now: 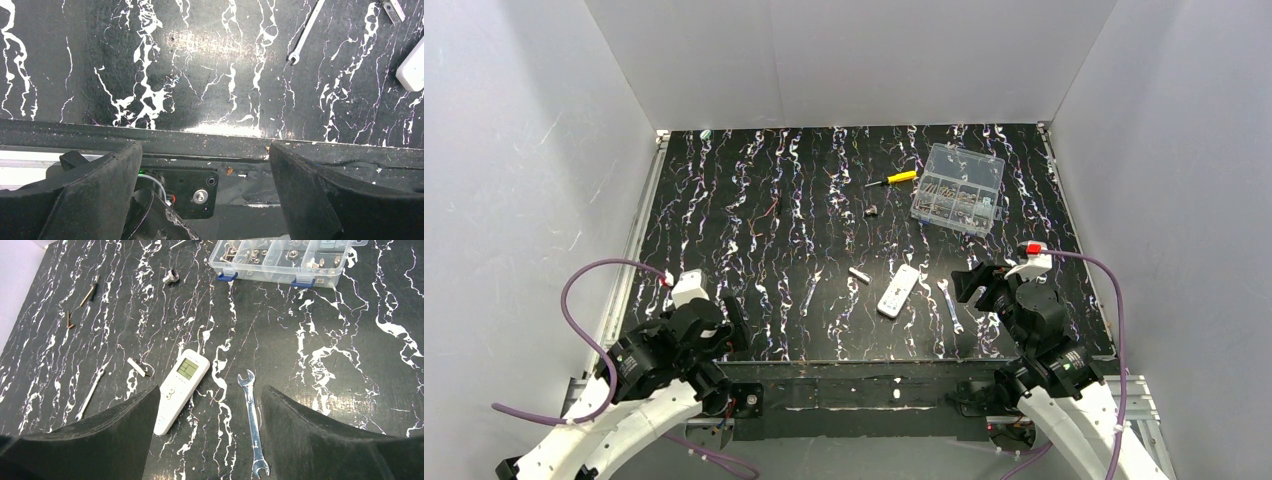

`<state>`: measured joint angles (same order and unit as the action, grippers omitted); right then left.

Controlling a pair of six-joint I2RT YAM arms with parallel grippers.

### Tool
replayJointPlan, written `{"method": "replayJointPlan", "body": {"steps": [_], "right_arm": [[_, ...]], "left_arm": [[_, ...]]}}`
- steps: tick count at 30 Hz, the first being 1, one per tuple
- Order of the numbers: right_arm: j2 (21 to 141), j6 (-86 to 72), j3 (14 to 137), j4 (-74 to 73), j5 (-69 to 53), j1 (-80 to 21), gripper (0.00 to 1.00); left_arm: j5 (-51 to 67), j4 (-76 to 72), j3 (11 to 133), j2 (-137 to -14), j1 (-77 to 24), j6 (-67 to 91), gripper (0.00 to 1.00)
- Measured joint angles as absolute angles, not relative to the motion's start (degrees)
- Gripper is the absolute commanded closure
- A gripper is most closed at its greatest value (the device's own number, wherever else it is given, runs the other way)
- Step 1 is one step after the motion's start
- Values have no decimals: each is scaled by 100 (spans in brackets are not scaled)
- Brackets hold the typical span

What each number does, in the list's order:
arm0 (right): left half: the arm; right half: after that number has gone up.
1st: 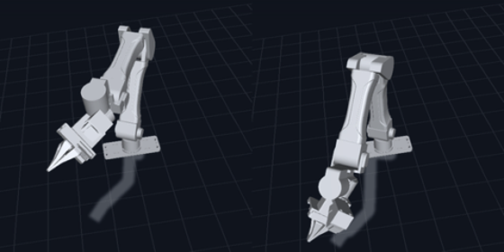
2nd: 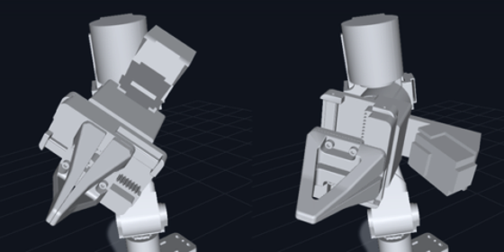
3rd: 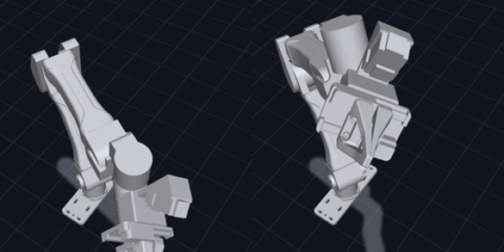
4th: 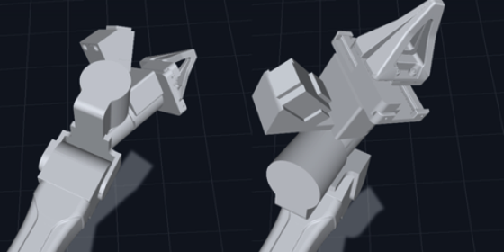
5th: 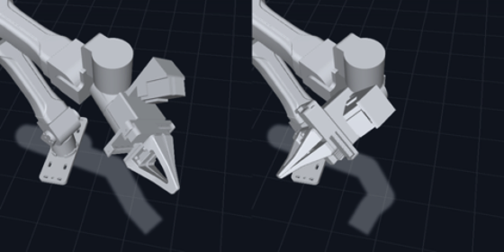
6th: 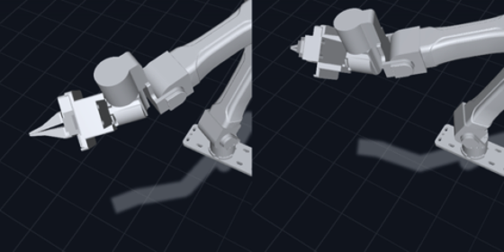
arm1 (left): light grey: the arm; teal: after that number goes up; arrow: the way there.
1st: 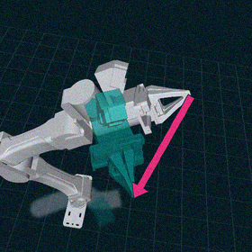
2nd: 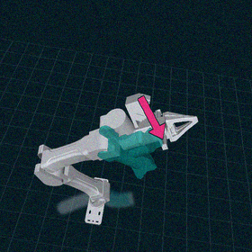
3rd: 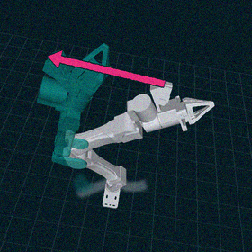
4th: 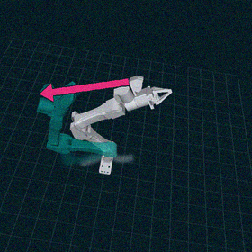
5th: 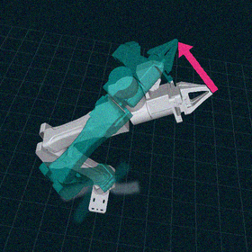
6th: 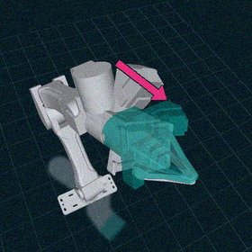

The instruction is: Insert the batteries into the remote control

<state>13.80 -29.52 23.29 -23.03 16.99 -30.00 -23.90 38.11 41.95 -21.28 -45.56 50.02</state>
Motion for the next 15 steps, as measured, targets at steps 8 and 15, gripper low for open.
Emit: {"method": "replayJointPlan", "body": {"steps": [8,15], "right_arm": [[1380,-2915,2329,-2303,1695,-3000,18],[1380,-2912,2329,-2303,1695,-3000,19]], "left_arm": [[-2425,3647,4171,-2110,-4556,4794,1],[-2355,3503,4171,-2152,-4556,4589,1]]}}
